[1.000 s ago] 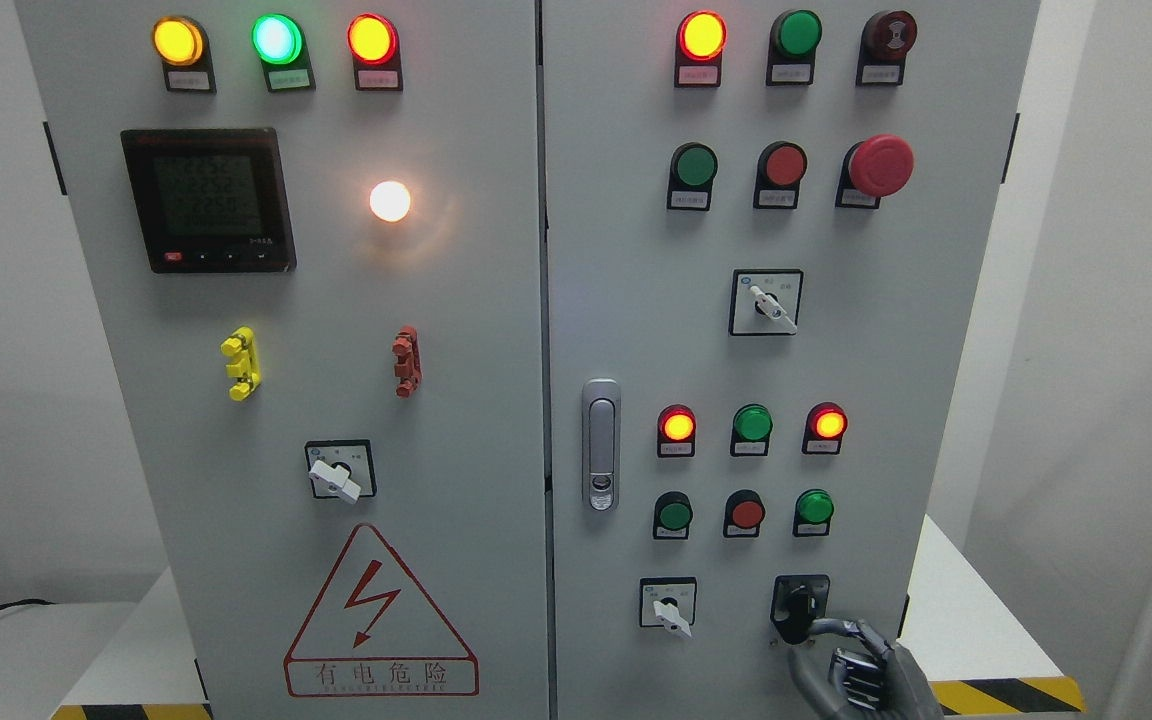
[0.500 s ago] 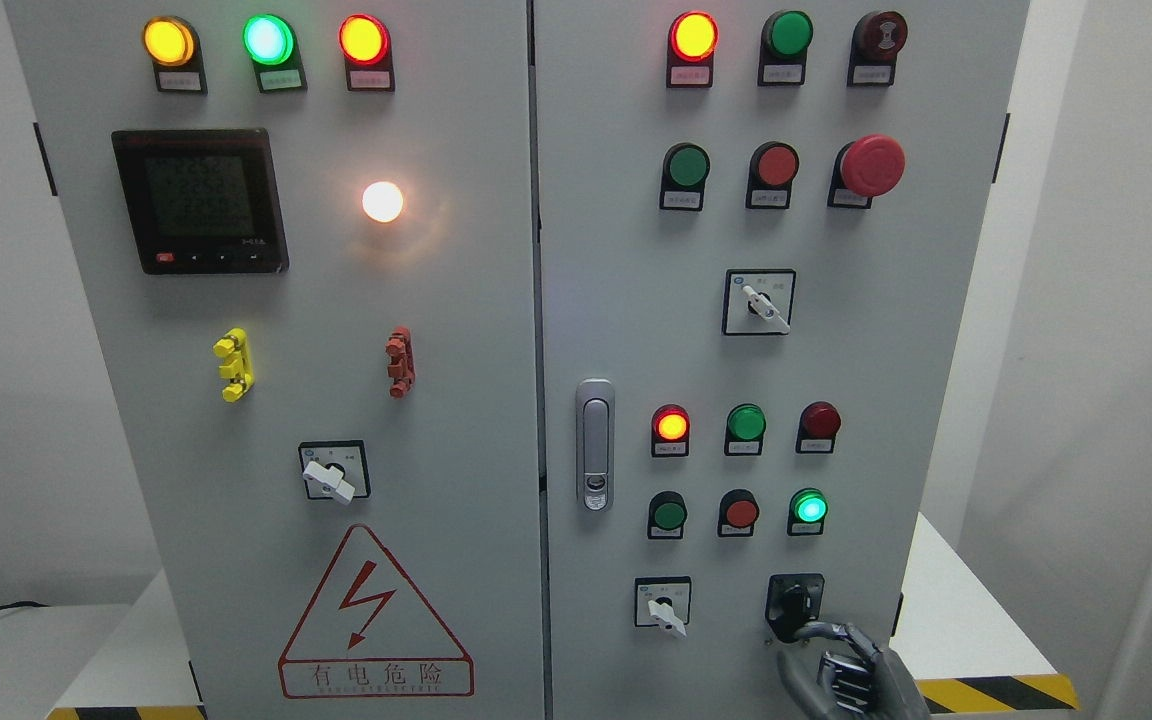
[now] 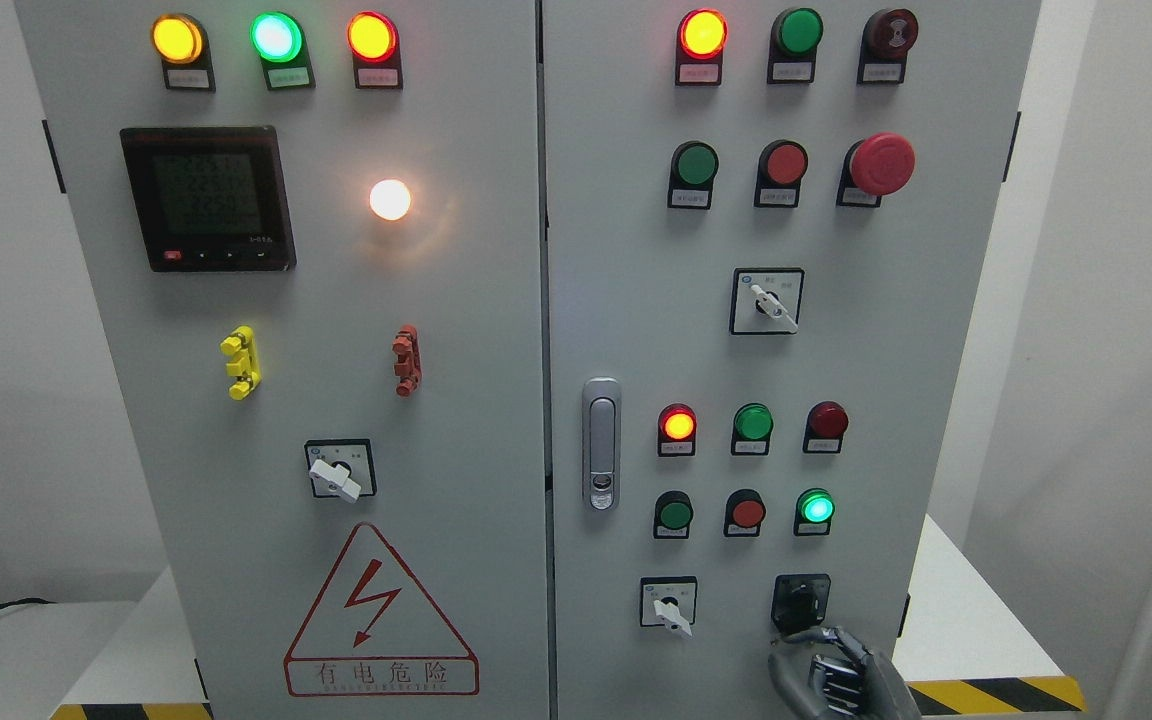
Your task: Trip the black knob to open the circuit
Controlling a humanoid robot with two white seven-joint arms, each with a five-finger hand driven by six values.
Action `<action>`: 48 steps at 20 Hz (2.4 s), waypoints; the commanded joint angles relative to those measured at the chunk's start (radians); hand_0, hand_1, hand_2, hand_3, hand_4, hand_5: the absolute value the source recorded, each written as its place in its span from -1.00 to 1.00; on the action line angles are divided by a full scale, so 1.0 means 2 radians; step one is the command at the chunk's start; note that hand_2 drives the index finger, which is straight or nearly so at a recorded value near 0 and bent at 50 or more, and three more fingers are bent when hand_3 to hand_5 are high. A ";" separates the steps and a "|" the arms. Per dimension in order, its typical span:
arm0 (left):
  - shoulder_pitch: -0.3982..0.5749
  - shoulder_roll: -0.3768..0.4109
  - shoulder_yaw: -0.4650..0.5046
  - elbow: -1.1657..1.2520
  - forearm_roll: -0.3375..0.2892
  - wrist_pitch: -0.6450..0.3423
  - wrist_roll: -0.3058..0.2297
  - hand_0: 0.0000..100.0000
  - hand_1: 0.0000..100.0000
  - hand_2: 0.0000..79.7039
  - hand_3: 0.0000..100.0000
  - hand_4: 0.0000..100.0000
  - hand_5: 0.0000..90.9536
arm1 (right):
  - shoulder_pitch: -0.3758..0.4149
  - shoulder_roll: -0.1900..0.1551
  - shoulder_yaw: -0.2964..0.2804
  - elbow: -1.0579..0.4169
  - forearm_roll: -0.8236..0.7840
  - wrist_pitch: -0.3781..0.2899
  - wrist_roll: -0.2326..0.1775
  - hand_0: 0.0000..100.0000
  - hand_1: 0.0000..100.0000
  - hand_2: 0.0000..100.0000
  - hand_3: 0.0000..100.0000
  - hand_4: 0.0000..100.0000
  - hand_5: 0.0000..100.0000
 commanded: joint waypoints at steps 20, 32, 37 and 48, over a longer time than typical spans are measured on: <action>0.000 0.000 0.000 0.000 -0.015 0.000 0.000 -0.76 -0.22 -1.00 -1.00 -1.00 -1.00 | 0.006 -0.005 -0.008 0.008 0.004 -0.005 0.004 -0.23 0.61 -0.17 1.00 1.00 0.90; 0.000 0.000 0.000 0.000 -0.015 0.000 0.000 -0.76 -0.22 -1.00 -1.00 -1.00 -1.00 | 0.006 -0.006 -0.029 0.014 0.004 -0.006 0.007 -0.21 0.62 -0.17 1.00 1.00 0.89; 0.000 0.000 0.000 0.000 -0.015 0.000 0.000 -0.76 -0.22 -1.00 -1.00 -1.00 -1.00 | 0.007 -0.006 -0.032 0.014 0.004 -0.006 0.007 -0.21 0.62 -0.17 1.00 1.00 0.89; 0.000 0.000 0.000 0.000 -0.015 0.000 0.000 -0.76 -0.22 -1.00 -1.00 -1.00 -1.00 | 0.008 -0.008 -0.047 0.014 0.004 -0.007 0.012 -0.20 0.62 -0.17 1.00 1.00 0.89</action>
